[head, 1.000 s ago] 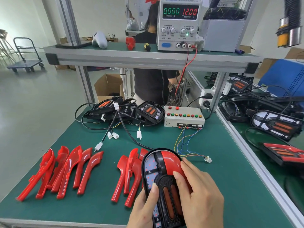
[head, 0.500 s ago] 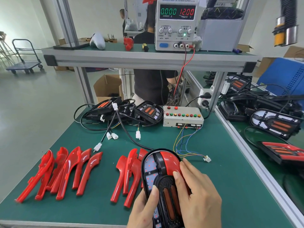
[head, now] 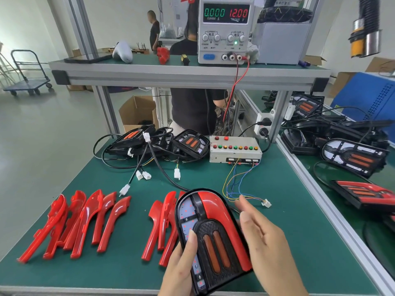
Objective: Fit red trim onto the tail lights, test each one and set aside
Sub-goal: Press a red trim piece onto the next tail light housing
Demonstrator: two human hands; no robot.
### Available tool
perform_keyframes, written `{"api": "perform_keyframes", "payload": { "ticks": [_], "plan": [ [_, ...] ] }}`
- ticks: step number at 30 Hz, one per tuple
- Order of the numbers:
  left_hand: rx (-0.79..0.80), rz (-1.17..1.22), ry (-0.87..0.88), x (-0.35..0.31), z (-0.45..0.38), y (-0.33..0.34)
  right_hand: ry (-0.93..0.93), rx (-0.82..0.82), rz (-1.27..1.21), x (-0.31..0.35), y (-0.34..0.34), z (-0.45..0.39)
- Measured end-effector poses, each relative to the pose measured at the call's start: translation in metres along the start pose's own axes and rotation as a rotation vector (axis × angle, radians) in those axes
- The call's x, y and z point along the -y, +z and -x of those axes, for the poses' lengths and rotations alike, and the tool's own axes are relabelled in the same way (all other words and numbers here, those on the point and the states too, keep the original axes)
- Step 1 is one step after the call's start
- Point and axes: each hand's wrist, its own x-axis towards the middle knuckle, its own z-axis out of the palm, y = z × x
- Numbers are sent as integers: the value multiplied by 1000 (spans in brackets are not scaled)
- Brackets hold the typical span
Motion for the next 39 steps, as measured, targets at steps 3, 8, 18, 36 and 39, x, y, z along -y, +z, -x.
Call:
{"api": "perform_keyframes", "payload": {
  "ticks": [3,8,18,36,39],
  "plan": [
    [24,172,-35,0,-6,1,216,8,-214,-5,-12,-4],
    [33,302,-99,3,-11,3,358,296,-226,-10,-24,8],
    [14,126,73,11,-11,-3,283,118,-127,-10,-5,18],
    [150,-505,134,-68,-45,-21,97,125,-88,-22,-20,26],
    [283,-520,86,-76,-44,-17,52,146,-87,-25,-23,26]
  ]
}}
